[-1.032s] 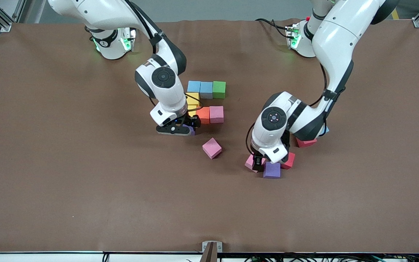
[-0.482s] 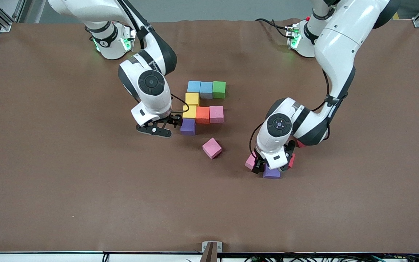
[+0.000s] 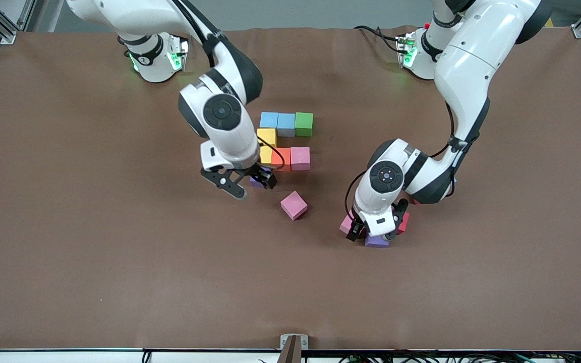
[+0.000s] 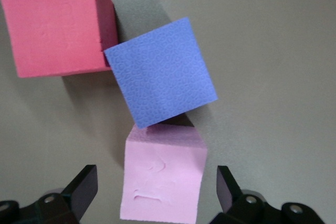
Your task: Arrange 11 blocks into digit 3
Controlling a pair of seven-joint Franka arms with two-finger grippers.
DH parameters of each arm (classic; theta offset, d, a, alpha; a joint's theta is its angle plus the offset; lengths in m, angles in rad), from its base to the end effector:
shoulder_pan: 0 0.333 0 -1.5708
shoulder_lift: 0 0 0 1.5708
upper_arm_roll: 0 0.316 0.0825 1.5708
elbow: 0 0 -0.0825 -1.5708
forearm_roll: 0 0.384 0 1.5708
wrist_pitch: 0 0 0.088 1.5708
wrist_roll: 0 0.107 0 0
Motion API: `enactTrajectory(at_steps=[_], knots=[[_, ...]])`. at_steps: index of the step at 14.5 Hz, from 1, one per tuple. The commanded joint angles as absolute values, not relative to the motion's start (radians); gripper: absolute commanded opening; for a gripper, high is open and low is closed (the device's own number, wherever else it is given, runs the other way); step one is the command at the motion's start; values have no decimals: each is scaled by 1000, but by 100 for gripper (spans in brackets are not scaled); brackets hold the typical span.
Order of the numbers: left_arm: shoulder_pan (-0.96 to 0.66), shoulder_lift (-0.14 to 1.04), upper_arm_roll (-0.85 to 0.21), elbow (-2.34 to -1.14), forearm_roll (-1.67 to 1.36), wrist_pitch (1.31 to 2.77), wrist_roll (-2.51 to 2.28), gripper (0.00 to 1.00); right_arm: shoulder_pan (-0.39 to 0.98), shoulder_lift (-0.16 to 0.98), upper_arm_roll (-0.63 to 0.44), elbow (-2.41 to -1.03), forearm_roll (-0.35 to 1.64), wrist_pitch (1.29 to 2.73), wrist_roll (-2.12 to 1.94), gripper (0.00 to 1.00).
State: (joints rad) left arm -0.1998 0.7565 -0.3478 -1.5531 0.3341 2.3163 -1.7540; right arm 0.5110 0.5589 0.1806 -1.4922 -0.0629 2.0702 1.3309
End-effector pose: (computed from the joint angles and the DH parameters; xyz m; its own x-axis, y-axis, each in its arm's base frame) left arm 0.6279 -0.3307 0.2263 0.4703 0.8824 0.0098 0.8804 -0.4699 0.0636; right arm 0.5590 0.4315 0.3525 0.8031 -0.5950 -0.0315 -0.5958 -0.8023 -0.0369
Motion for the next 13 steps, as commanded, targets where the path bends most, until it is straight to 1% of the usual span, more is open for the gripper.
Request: enactTrajectory(at_steps=[1, 2, 4, 6, 7, 8, 9, 10, 11, 13], knots=[[-196, 790, -353, -1517, 344, 2321, -1740, 100, 551, 745, 183, -1272, -64, 2056, 1448, 100], [-196, 792, -353, -1517, 344, 2321, -1740, 100, 564, 806, 183, -1197, -64, 2046, 1492, 100], [-196, 795, -351, -1517, 345, 2321, -1740, 100, 594, 889, 175, -1102, -67, 2042, 1543, 100], [-196, 807, -351, -1517, 348, 2322, -1738, 100, 613, 949, 172, -1039, -71, 2040, 1606, 100], [-196, 810, -351, -1517, 348, 2322, -1738, 97, 626, 960, 160, -1032, -72, 2040, 1624, 100], [-196, 813, -351, -1517, 347, 2322, -1743, 81, 640, 965, 138, -1032, -71, 2042, 1634, 100], [-195, 813, -351, -1517, 347, 2322, -1743, 55, 652, 969, 124, -1032, -71, 2042, 1635, 100], [-193, 811, -353, -1517, 348, 2322, -1741, 35, 655, 976, 115, -1032, -72, 2042, 1644, 100], [-187, 807, -351, -1517, 348, 2322, -1741, 28, 658, 983, 106, -1032, -72, 2046, 1664, 100], [-170, 799, -353, -1517, 345, 2322, -1741, 22, 666, 1005, 88, -1032, -72, 2059, 1680, 100]])
